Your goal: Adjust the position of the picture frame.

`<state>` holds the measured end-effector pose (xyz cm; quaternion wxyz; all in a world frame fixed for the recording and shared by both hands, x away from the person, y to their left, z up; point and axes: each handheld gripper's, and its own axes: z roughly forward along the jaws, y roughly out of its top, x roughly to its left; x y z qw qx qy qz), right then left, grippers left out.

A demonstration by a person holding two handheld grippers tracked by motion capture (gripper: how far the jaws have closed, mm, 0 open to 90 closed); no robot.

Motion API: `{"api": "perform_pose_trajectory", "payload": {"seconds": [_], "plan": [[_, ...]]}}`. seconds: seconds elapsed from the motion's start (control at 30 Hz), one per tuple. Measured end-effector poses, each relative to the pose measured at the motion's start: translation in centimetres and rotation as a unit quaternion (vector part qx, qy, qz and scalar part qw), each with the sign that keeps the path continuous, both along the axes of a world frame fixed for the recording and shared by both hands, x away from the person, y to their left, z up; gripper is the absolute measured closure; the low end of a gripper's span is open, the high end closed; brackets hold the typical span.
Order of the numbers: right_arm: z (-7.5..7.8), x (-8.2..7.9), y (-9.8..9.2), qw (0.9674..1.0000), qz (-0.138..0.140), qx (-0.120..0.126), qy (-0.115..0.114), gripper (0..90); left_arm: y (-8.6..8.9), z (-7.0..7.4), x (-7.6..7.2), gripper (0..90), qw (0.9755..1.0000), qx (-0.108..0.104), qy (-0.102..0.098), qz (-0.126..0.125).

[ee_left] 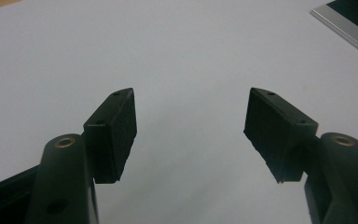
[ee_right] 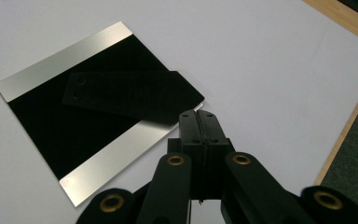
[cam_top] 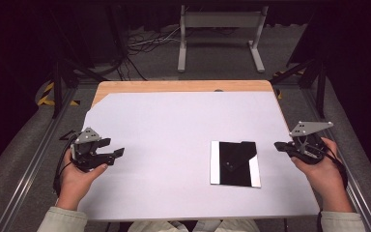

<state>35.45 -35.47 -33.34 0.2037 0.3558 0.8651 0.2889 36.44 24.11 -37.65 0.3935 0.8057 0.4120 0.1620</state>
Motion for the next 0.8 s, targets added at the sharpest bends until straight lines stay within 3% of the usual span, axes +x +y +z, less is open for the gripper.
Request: {"api": "perform_pose_trajectory", "payload": {"seconds": [0.23, 0.47, 0.8], "plan": [[0.11, -0.45, 0.19, 0.9991, 0.012, -0.035, 0.02, 90.0, -0.12, -0.06, 0.0, 34.3, 1.0, 0.004, 0.0, -0.001], [0.02, -0.77, 0.74, 0.9959, 0.031, -0.072, 0.045, 90.0, -0.02, -0.03, 0.01, 34.1, 1.0, 0.006, 0.002, -0.003], [0.12, -1.06, 0.96, 0.9926, 0.044, -0.088, 0.071, 90.0, -0.1, -0.09, 0.01, 34.0, 1.0, 0.004, 0.004, -0.001]]}}
